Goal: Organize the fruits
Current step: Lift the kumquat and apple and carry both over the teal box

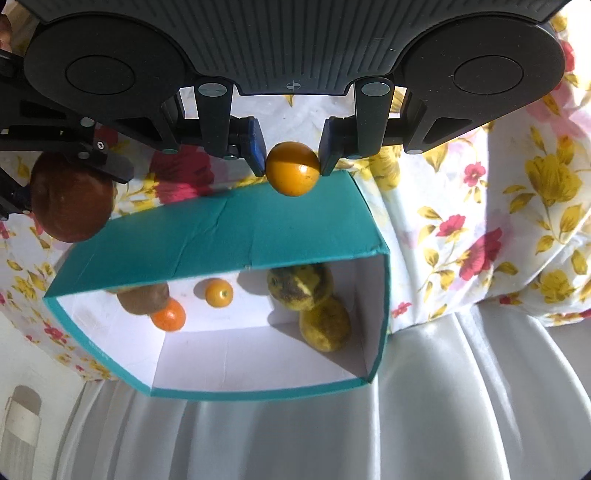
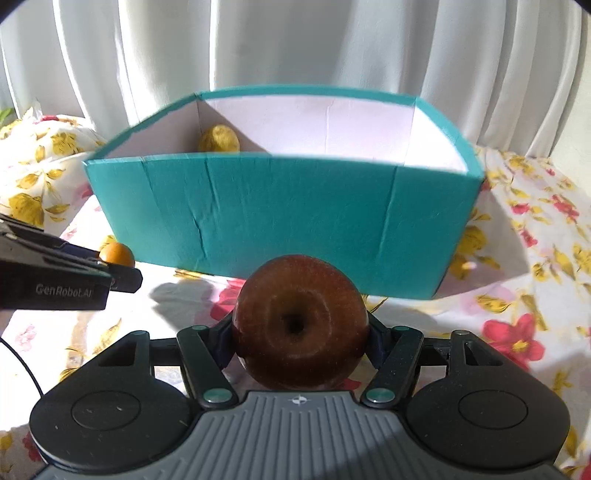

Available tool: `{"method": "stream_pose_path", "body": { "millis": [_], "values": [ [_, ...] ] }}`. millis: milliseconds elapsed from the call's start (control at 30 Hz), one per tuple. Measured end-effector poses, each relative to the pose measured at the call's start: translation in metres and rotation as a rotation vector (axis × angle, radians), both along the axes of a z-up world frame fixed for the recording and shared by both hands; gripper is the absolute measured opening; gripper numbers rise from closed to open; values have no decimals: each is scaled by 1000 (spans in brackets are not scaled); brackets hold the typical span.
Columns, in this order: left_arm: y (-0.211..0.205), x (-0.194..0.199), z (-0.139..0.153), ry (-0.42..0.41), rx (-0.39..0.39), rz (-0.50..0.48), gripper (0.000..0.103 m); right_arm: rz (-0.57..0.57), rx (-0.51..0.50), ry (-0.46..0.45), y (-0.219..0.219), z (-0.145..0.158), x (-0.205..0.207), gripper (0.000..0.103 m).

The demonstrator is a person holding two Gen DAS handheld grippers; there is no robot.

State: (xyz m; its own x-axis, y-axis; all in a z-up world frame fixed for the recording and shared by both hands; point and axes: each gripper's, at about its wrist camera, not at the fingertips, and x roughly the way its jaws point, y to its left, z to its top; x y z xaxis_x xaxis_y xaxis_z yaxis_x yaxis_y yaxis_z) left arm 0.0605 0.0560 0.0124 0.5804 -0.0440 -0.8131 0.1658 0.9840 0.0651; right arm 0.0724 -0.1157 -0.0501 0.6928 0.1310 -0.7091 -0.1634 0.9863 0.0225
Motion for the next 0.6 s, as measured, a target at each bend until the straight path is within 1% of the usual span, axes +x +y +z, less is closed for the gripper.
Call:
{"method": "stream_pose_path", "body": {
  "millis": [100,167,267,333,400,467,600],
  "values": [
    [-1,10,27,-10,2,32,34,5,46,-35,-11,29,-4,66],
    [-3,21,44,-12,10,59,34,10,60,-70,-17,50,-1,66],
    [-6,41,67,-24,5,103,34,5,58,-120,-24,77,12,66],
    [-10,52,80,-49,-5,113,34,-4,59,-131,-26,93,27,66],
    [-14,61,84,-54,-10,115,34,6,67,-139,-29,104,42,66],
    [-16,68,81,-41,-6,124,34,4,57,-137,-30,111,56,66],
    [-17,75,66,2,15,130,34,-3,44,-137,-28,110,73,66]
  ]
}}
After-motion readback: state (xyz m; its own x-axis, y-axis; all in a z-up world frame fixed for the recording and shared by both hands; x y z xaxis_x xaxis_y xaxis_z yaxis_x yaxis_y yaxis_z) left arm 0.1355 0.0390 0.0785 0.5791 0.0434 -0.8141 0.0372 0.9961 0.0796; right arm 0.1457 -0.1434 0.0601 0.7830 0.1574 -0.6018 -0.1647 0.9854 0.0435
